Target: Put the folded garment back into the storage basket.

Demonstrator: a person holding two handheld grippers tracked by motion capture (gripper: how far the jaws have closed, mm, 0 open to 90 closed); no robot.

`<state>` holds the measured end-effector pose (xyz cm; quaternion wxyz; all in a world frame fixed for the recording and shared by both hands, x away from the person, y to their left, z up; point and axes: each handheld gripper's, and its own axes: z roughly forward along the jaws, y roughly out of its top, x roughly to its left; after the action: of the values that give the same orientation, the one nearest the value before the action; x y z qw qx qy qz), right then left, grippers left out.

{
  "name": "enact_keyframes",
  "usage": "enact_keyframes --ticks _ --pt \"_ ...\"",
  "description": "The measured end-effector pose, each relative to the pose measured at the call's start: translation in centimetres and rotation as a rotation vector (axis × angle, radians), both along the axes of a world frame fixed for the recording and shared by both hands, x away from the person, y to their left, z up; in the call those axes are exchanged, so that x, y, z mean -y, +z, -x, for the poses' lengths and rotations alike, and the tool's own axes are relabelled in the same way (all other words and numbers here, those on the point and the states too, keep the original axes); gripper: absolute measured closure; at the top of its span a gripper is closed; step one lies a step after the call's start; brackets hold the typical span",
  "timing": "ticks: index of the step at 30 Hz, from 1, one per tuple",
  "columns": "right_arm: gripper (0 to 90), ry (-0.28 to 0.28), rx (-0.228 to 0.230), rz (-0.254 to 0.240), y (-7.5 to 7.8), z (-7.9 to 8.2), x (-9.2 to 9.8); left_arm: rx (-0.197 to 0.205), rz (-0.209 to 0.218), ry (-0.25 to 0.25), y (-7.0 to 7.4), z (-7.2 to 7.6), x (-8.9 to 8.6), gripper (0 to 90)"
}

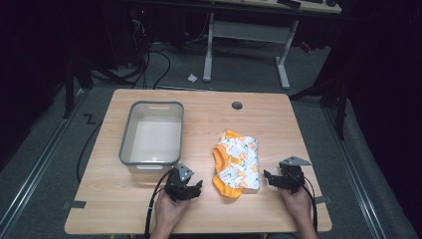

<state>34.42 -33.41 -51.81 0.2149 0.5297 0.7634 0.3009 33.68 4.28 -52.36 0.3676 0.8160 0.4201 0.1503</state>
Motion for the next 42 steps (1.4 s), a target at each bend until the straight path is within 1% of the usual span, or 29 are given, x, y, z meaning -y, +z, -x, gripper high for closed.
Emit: enact_keyframes --ticks 3,5,7,12,14,16,18,21,24,25,29,35,39,42 --pt "26.4 0.0 0.0 0.0 0.0 0.0 0.0 -0.001 -0.003 -0.002 0.0 0.0 0.0 30.3" --pt "26.4 0.0 0.0 0.0 0.0 0.0 0.0 -0.01 0.004 -0.007 0.1 0.0 0.0 30.0" --pt "26.4 0.0 0.0 0.0 0.0 0.0 0.0 -0.007 0.006 -0.017 0.3 0.1 0.1 29.9" --pt "26.4 0.0 0.0 0.0 0.0 0.0 0.0 -0.016 0.049 -0.022 0.6 0.2 0.2 29.9" --pt "26.4 0.0 0.0 0.0 0.0 0.0 0.0 -0.022 0.051 -0.023 0.7 0.3 0.2 30.0" --pt "26.4 0.0 0.0 0.0 0.0 0.0 0.0 -0.026 0.067 -0.025 0.8 0.3 0.2 30.1" --pt "26.4 0.0 0.0 0.0 0.0 0.0 0.0 -0.029 0.067 -0.03 1.0 0.3 0.4 30.1" --pt "26.4 0.0 0.0 0.0 0.0 0.0 0.0 -0.035 0.071 -0.046 1.4 0.2 0.8 29.9" --pt "26.4 0.0 0.0 0.0 0.0 0.0 0.0 -0.025 0.078 -0.059 1.9 0.1 1.2 29.8" --pt "26.4 0.0 0.0 0.0 0.0 0.0 0.0 -0.028 0.085 -0.061 2.0 0.1 1.4 29.8" --pt "26.4 0.0 0.0 0.0 0.0 0.0 0.0 -0.023 0.093 -0.072 2.5 -0.1 1.8 29.2" --pt "26.4 0.0 0.0 0.0 0.0 0.0 0.0 -0.037 0.123 -0.076 3.2 -0.4 2.1 28.4" --pt "26.4 0.0 0.0 0.0 0.0 0.0 0.0 -0.036 0.136 -0.092 3.9 -0.8 2.6 26.1" --pt "26.4 0.0 0.0 0.0 0.0 0.0 0.0 -0.049 0.147 -0.103 4.3 -1.3 3.1 24.2"
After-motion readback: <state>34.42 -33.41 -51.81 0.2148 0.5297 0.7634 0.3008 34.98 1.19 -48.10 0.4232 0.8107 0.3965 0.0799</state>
